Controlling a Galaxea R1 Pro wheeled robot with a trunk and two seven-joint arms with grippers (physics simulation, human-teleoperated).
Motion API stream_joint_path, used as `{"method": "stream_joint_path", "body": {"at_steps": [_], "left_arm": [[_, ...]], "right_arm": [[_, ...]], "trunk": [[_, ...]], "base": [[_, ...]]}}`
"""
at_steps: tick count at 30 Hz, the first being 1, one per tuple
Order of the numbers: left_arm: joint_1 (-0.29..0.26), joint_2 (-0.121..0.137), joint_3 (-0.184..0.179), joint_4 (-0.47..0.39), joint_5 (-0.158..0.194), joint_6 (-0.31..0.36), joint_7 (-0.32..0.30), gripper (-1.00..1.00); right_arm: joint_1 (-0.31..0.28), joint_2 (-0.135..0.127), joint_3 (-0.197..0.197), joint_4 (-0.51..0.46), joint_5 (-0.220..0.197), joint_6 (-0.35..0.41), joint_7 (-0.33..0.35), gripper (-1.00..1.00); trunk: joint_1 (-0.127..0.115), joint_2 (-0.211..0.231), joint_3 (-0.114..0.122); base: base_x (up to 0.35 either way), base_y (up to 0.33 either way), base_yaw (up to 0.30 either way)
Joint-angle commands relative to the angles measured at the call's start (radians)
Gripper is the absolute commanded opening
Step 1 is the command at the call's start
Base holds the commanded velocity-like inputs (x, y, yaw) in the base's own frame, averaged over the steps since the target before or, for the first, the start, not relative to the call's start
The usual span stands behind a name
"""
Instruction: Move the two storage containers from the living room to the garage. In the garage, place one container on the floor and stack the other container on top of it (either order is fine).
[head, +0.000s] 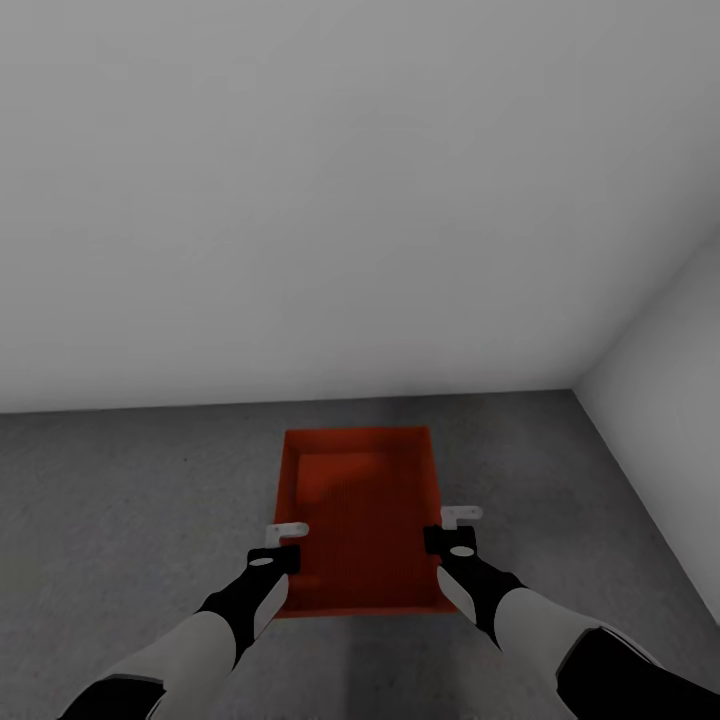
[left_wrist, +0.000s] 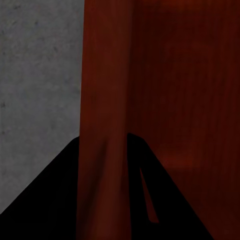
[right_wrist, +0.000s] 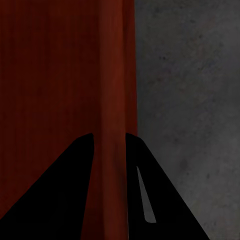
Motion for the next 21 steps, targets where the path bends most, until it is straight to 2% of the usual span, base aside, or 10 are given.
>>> {"method": "stream_joint_path", "body": {"at_steps": [1, 8, 15, 21], "left_arm": [[0.000, 0.001, 0.015, -0.004, -0.013, 0.007, 0.050, -1.00], [0.000, 0.001, 0.015, -0.004, -0.012, 0.007, 0.050, -1.00], [0.000, 0.001, 0.014, -0.003, -0.013, 0.007, 0.052, -1.00], [0.000, 0.001, 0.014, -0.004, -0.013, 0.007, 0.052, -1.00]], "right_arm": [[-0.001, -0.013, -0.012, 0.063, -0.012, -0.008, -0.023, -1.00], [-0.001, -0.014, -0.012, 0.063, -0.012, -0.008, -0.023, -1.00], [-0.001, -0.014, -0.012, 0.063, -0.012, -0.008, -0.023, -1.00], [-0.001, -0.014, -0.012, 0.063, -0.012, -0.007, -0.023, -1.00]], "trunk": [[0.000, 0.000, -0.001], [0.000, 0.000, -0.001], [0.000, 0.000, -0.001], [0.000, 0.000, -0.001]], "base": [[0.000, 0.000, 0.000], [0.003, 0.000, 0.000], [0.216, 0.000, 0.000], [0.043, 0.000, 0.000]]}}
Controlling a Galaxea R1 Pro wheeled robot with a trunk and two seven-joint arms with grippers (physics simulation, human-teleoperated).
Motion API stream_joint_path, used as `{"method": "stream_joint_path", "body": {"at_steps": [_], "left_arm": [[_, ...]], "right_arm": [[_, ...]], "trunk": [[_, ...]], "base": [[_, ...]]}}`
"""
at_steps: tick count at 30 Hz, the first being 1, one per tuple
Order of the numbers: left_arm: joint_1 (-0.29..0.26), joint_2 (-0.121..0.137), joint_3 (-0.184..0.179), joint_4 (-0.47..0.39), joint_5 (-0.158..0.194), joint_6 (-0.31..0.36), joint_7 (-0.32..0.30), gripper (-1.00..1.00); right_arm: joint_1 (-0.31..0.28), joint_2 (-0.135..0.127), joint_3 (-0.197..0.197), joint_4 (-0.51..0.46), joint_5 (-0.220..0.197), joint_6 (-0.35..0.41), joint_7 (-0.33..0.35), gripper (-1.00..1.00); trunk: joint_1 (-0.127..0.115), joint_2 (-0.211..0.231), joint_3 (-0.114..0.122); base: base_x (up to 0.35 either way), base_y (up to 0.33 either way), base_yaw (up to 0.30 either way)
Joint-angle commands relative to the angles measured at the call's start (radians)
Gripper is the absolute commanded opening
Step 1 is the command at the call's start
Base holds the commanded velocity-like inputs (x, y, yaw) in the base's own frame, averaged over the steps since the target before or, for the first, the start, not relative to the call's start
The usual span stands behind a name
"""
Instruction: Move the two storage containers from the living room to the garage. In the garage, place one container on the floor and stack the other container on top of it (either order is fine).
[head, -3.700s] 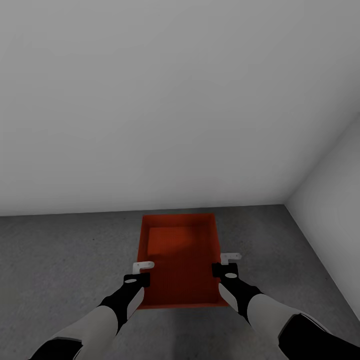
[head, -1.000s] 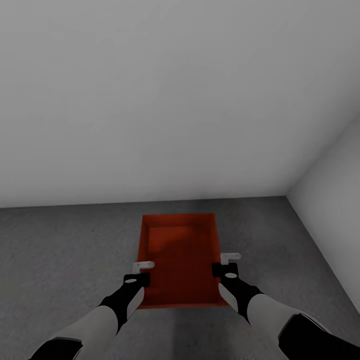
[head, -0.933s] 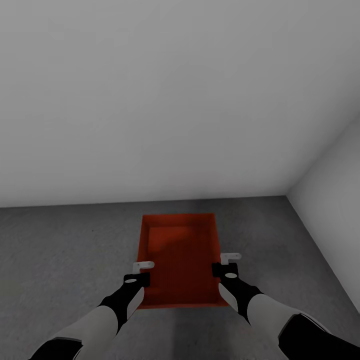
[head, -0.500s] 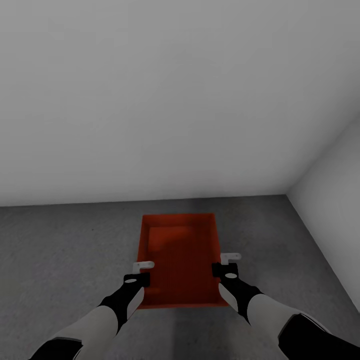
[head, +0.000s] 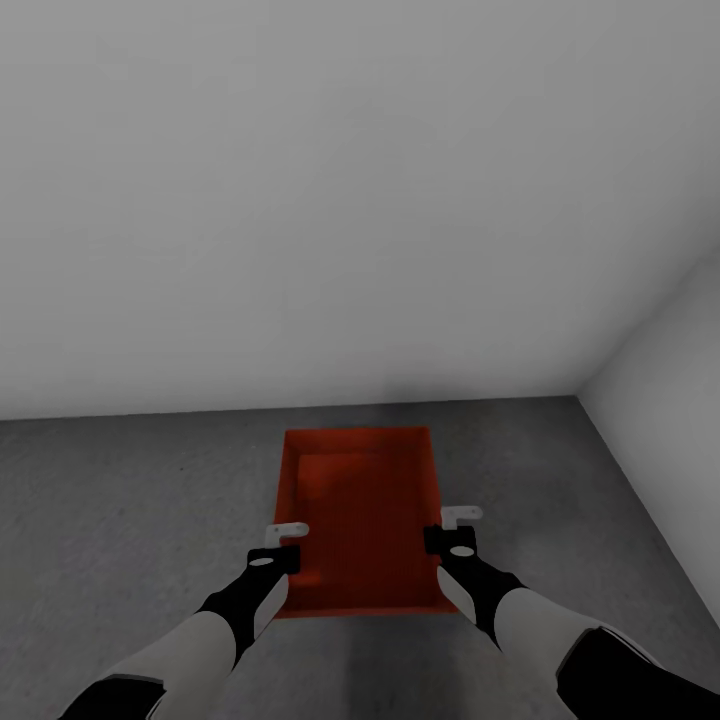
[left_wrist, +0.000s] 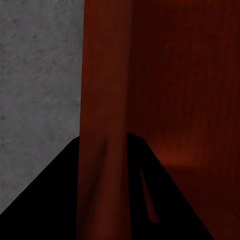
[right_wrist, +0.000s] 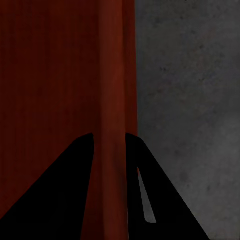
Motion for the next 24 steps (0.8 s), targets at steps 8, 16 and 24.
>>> {"method": "stream_joint_path", "body": {"at_steps": [8, 16, 24], "left_arm": [[0.000, 0.001, 0.014, -0.004, -0.012, 0.007, 0.054, -1.00], [0.000, 0.001, 0.014, -0.004, -0.012, 0.007, 0.053, -1.00], [0.000, 0.001, 0.014, -0.004, -0.012, 0.007, 0.054, -1.00]], "right_arm": [[-0.001, -0.014, -0.012, 0.063, -0.012, -0.007, -0.023, -1.00], [-0.001, -0.014, -0.013, 0.063, -0.012, -0.007, -0.023, -1.00], [-0.001, -0.014, -0.013, 0.063, -0.012, -0.006, -0.023, -1.00]], "trunk": [[0.000, 0.000, -0.001], [0.000, 0.000, -0.001], [0.000, 0.000, -0.001]], "base": [[0.005, 0.000, 0.000], [0.229, 0.000, 0.000], [0.131, 0.000, 0.000]]}}
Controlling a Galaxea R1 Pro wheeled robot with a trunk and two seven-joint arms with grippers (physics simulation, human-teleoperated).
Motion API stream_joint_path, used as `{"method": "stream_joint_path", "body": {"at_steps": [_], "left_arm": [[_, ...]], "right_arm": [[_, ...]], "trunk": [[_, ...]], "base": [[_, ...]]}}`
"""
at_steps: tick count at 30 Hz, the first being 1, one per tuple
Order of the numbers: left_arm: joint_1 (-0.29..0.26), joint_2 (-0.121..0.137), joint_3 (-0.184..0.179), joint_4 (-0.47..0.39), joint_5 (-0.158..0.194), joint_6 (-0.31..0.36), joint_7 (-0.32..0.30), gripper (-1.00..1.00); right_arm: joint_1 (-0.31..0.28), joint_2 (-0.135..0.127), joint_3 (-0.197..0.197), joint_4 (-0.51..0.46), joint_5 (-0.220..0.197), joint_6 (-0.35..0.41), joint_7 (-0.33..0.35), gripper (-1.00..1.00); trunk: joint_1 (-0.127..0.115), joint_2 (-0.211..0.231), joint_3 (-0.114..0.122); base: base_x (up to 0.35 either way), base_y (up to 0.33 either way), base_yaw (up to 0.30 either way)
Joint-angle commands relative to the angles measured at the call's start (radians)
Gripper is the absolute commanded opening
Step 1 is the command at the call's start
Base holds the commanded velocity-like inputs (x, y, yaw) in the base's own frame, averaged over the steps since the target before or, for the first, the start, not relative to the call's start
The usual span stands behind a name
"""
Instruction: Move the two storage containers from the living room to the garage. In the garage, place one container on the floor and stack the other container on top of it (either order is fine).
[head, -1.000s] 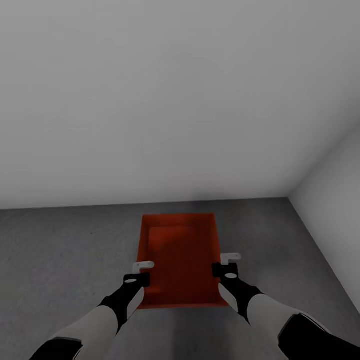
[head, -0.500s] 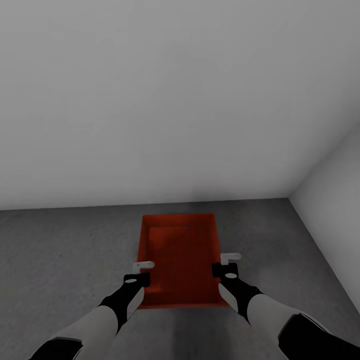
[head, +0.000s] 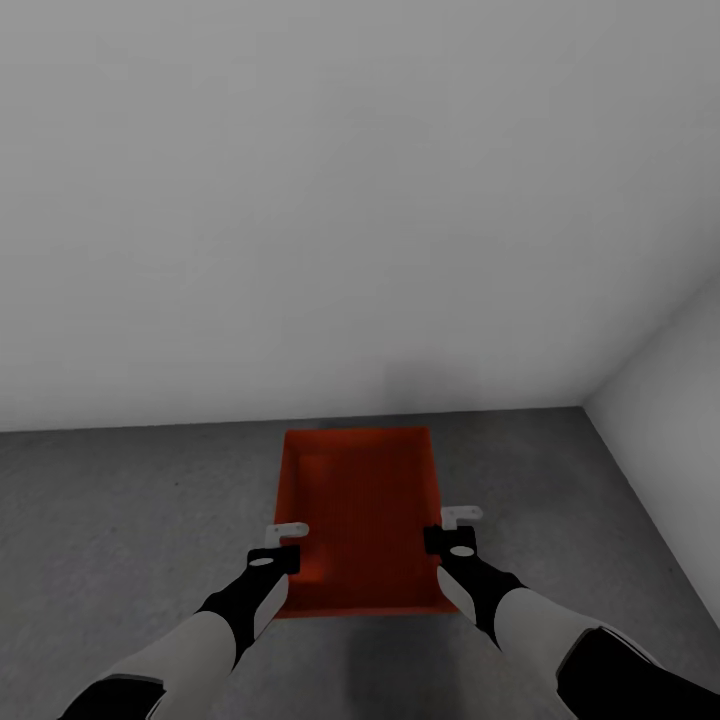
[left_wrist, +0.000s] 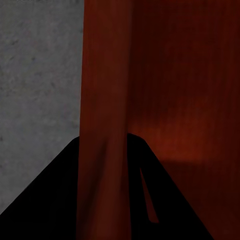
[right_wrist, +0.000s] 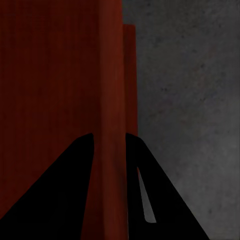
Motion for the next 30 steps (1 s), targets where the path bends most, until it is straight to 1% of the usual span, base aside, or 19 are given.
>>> {"method": "stream_joint_path", "body": {"at_steps": [1, 30], "left_arm": [[0.000, 0.001, 0.013, -0.004, -0.013, 0.007, 0.054, -1.00], [0.000, 0.000, 0.013, -0.004, -0.013, 0.007, 0.054, -1.00]], "right_arm": [[-0.001, -0.014, -0.013, 0.064, -0.013, -0.008, -0.022, -1.00], [-0.001, -0.014, -0.013, 0.064, -0.013, -0.008, -0.022, -1.00]], "trunk": [[0.000, 0.000, -0.001], [0.000, 0.000, -0.001]], "base": [[0.015, 0.000, 0.000], [0.001, 0.000, 0.000]]}}
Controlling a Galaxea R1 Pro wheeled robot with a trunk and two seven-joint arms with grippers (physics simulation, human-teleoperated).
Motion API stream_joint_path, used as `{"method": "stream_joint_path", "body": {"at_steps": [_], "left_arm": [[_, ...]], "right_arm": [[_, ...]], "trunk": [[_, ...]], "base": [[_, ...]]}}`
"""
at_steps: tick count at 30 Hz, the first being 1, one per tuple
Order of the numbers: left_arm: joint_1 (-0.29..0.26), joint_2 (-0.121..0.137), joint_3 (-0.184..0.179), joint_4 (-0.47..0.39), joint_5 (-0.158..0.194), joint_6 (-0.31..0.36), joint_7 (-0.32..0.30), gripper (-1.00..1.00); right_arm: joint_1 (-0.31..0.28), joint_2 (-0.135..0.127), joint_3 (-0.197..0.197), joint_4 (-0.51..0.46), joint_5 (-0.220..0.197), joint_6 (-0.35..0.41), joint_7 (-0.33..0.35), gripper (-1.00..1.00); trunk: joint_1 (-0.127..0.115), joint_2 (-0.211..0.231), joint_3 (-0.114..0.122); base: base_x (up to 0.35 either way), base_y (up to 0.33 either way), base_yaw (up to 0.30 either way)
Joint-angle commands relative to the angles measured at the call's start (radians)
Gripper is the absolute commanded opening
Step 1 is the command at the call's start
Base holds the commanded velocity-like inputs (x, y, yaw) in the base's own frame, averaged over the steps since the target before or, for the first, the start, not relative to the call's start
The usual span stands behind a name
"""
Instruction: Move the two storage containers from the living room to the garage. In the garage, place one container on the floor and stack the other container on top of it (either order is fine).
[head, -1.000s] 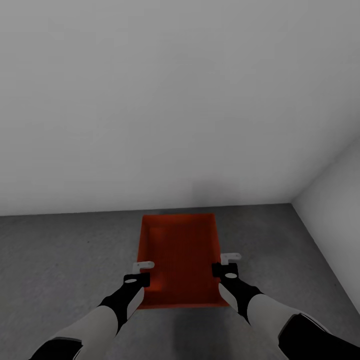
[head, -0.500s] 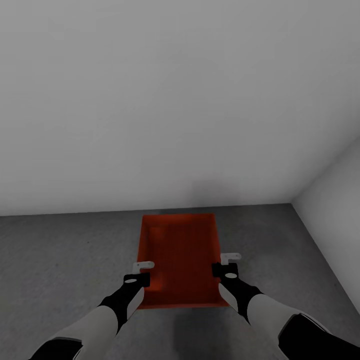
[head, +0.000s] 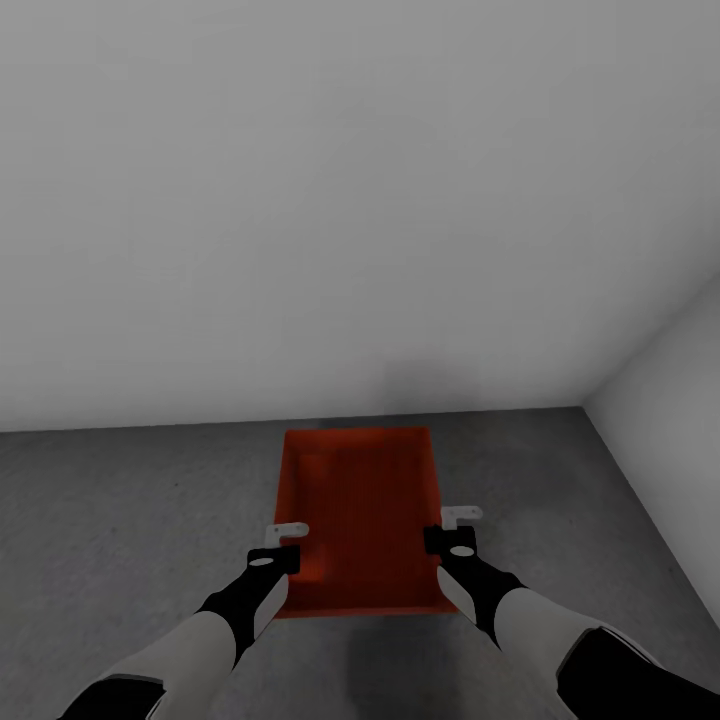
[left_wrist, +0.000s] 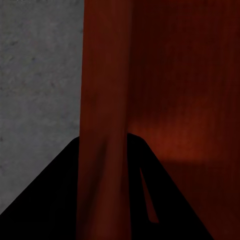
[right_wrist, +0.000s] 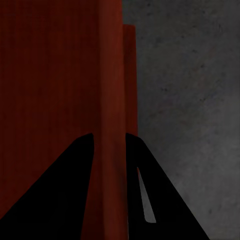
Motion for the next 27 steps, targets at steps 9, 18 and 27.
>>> {"method": "stream_joint_path", "body": {"at_steps": [9, 18, 27], "left_arm": [[0.000, 0.001, 0.013, -0.005, -0.013, 0.007, 0.053, -1.00], [0.000, 0.001, 0.013, -0.005, -0.013, 0.007, 0.053, -1.00], [0.000, 0.001, 0.013, -0.005, -0.013, 0.007, 0.053, -1.00]], "right_arm": [[-0.001, -0.013, -0.013, 0.064, -0.013, -0.008, -0.023, -1.00], [-0.001, -0.014, -0.013, 0.064, -0.013, -0.008, -0.023, -1.00], [-0.001, -0.014, -0.013, 0.064, -0.013, -0.008, -0.023, -1.00]], "trunk": [[0.000, 0.000, -0.001], [0.000, 0.000, -0.001], [0.000, 0.000, -0.001]], "base": [[0.000, 0.000, 0.000], [0.000, -0.147, 0.000], [0.000, -0.037, 0.000]]}}
